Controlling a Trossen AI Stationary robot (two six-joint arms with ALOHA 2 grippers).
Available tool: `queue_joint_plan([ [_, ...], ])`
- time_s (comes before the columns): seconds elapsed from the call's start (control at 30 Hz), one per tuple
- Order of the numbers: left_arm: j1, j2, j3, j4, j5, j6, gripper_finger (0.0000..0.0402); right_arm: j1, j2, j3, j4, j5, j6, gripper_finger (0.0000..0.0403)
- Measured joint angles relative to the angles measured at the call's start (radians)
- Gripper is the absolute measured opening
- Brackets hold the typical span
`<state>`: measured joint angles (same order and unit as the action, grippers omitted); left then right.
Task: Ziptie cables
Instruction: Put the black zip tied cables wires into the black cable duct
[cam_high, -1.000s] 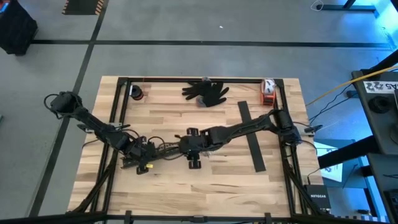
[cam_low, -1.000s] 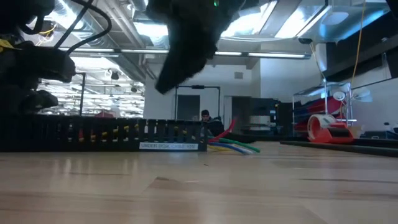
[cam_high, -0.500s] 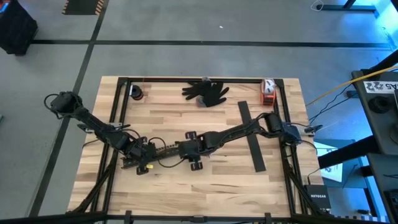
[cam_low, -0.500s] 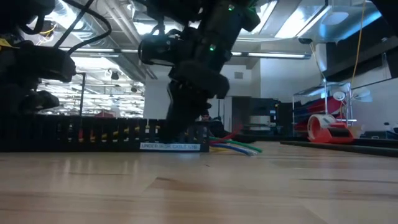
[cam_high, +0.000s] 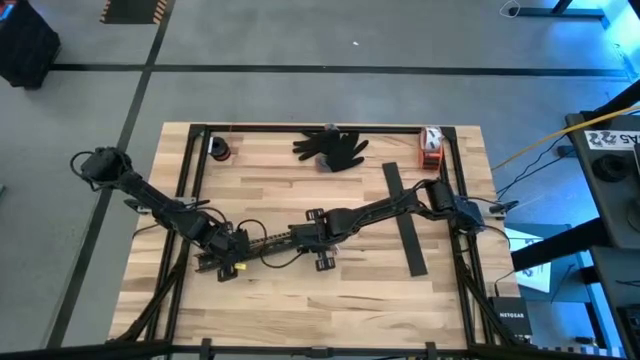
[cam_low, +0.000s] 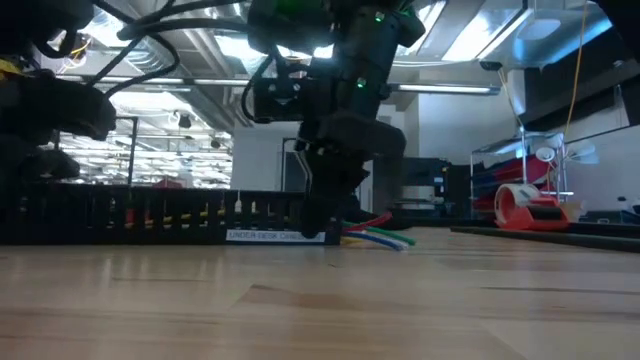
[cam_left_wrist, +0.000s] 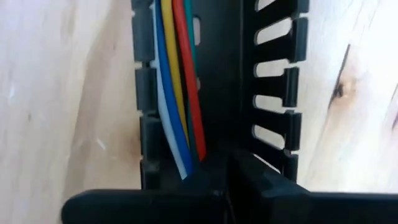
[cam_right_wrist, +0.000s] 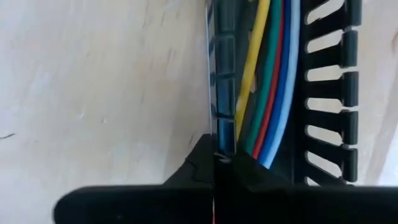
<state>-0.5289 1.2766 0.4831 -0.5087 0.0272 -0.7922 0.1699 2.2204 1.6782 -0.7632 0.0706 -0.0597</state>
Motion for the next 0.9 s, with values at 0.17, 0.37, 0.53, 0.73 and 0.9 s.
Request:
queue_joint_plan([
  [0.17, -0.006, 0.000, 0.000, -0.041, 0.069, -0.042, 0.0001, 0.000, -0.004, -0.001, -0.014, -0.017, 0.000, 0.0003],
  [0.37, -0.040, 0.000, -0.001, -0.079, 0.142, -0.096, 0.0001, 0.000, -0.009, -0.003, -0.041, -0.022, -0.001, 0.0002],
  [0.53, -0.065, 0.000, 0.000, -0.120, 0.166, -0.156, 0.0001, 0.000, -0.009, -0.003, -0.042, -0.021, -0.001, 0.0001],
  [0.73, -0.061, 0.002, -0.005, -0.046, 0.165, -0.177, 0.0004, 0.000, -0.011, -0.005, -0.062, -0.021, 0.000, 0.0002],
  [0.9, -0.055, 0.002, -0.005, -0.024, 0.165, -0.188, 0.0046, 0.000, -0.011, -0.006, -0.075, -0.017, 0.003, 0.0017],
])
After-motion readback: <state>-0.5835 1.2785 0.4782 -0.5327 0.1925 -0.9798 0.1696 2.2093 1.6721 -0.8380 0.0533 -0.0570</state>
